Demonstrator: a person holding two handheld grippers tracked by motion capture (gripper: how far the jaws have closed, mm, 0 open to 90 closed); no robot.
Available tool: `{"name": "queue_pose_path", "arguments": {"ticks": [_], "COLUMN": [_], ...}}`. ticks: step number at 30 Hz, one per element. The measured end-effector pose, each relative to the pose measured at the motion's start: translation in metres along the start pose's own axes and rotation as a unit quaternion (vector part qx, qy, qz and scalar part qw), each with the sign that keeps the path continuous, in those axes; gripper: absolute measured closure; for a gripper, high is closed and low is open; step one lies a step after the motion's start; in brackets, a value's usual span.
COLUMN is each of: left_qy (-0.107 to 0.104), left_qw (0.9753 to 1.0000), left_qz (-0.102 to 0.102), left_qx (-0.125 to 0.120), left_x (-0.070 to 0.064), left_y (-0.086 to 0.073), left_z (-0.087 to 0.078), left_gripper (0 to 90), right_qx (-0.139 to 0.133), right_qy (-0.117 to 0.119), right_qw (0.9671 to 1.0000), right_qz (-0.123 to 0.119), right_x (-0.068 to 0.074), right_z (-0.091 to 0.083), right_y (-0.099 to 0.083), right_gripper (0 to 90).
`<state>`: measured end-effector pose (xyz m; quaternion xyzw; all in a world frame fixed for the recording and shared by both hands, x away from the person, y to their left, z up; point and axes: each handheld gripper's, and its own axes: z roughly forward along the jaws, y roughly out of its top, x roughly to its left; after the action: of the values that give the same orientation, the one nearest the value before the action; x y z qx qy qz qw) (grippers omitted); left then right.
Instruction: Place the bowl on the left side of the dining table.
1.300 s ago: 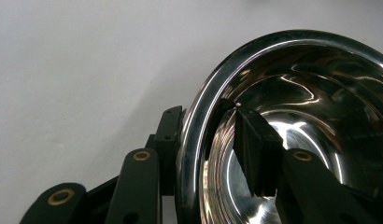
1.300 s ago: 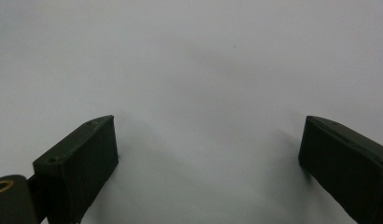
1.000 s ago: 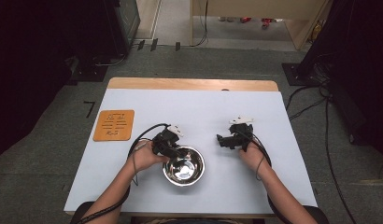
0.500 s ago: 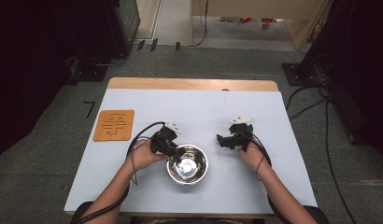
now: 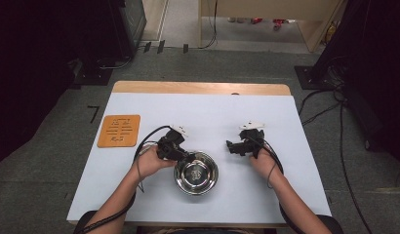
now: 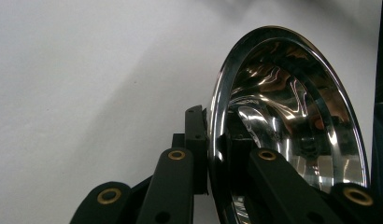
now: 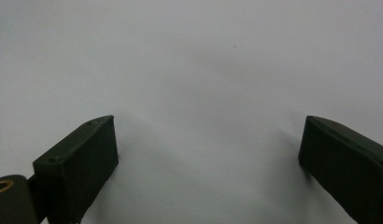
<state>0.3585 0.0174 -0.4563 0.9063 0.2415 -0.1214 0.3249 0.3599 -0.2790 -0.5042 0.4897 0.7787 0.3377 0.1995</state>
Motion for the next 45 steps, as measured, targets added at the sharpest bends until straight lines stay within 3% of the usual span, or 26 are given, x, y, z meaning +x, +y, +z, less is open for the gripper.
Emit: {"name": "queue_pose_path", "arguments": {"ticks": [7, 11, 26, 45], "left_qy": [-0.003, 0.012, 0.016, 0.028], "left_qw": [0.9999, 0.9999, 0.9989, 0.9973], "left_qz": [-0.002, 0.001, -0.030, -0.047], "left_qx": [-0.014, -0.010, -0.033, -0.048], "left_x": [-0.001, -0.003, 0.000, 0.004], "left_y": [0.001, 0.002, 0.004, 0.003], "left_z": [-0.004, -0.005, -0.015, -0.022], "left_gripper": [84.9, 84.8, 84.7, 84.7], "right_qx": [0.000, 0.000, 0.000, -0.001], "right_qy": [0.000, 0.000, 0.000, 0.000], "right_qw": [1.0000, 1.0000, 1.0000, 1.0000], "right_qz": [0.000, 0.000, 0.000, 0.000], "right_x": [0.000, 0.000, 0.000, 0.000], "right_z": [0.000, 0.000, 0.000, 0.000], "right_y": [0.000, 0.000, 0.000, 0.000], "right_gripper": [4.4, 4.4, 4.4, 4.5]}}
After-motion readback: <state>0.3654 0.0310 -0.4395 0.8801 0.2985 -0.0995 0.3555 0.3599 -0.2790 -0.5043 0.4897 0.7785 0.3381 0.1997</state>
